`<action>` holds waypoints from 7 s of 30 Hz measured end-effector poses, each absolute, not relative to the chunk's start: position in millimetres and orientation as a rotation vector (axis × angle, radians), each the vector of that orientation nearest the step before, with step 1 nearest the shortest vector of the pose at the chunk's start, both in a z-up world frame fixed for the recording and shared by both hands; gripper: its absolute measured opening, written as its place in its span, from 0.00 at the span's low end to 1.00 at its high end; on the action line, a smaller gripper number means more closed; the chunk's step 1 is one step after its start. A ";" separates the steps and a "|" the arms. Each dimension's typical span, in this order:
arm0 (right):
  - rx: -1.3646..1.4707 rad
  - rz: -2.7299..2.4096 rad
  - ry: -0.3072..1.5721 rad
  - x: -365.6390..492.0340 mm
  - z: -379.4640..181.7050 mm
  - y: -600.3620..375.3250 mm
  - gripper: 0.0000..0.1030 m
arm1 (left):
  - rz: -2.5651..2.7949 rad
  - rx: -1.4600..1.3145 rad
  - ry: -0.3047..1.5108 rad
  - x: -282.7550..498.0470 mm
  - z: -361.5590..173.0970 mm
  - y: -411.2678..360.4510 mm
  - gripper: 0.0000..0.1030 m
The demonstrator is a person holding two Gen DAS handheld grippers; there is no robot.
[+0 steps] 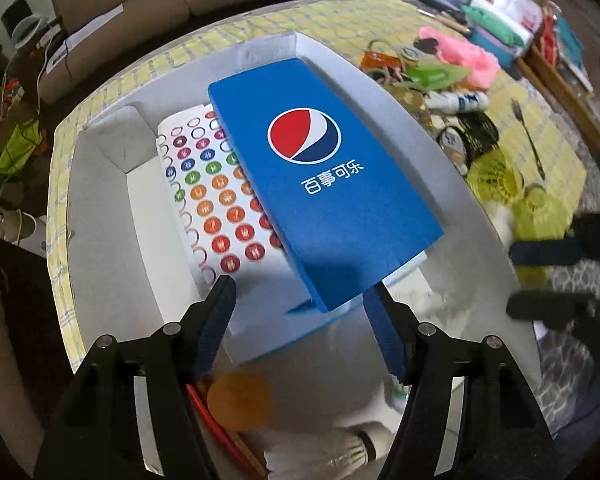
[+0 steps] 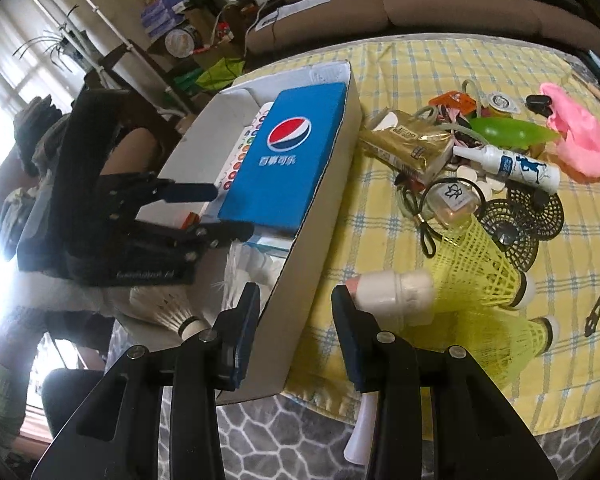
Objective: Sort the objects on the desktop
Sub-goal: 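Grasp the white facial brush with pink head by its handle with the right tool, then lift and carry the facial brush toward the white box with the right tool, then lower the facial brush into the white box beside the Pepsi box with right tool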
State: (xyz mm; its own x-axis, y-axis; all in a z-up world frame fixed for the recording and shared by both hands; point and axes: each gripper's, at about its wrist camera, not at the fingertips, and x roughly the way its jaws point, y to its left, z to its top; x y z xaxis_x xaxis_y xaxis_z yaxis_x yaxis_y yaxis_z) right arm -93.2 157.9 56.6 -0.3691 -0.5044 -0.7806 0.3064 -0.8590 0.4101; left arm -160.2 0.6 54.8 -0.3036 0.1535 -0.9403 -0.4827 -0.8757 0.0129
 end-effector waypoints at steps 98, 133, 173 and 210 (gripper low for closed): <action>1.182 -2.230 -0.217 -142.8 107.4 28.0 0.20 | 2.011 -1.255 -1.110 -205.8 61.2 -97.5 0.26; 1.423 -2.236 -0.108 -179.0 38.0 1.6 0.18 | 2.121 -1.357 -1.098 -251.4 36.2 -112.9 0.94; 1.531 -2.179 -0.077 -144.0 35.1 -29.7 0.13 | 1.984 -1.331 -1.253 -125.4 4.0 -194.6 0.95; 1.409 -2.226 0.035 -162.3 60.4 -11.6 0.30 | 1.919 -1.377 -1.138 -192.7 39.3 -177.0 0.72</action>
State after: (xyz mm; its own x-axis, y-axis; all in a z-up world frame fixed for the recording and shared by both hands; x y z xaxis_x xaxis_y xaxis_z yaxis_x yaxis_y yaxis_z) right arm -162.3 -11.6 60.4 -0.3379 -0.3969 -0.8534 0.4236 -0.8738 0.2386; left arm -192.7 -177.0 39.3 -0.3526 0.7892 -0.5029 0.0624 -0.5164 -0.8541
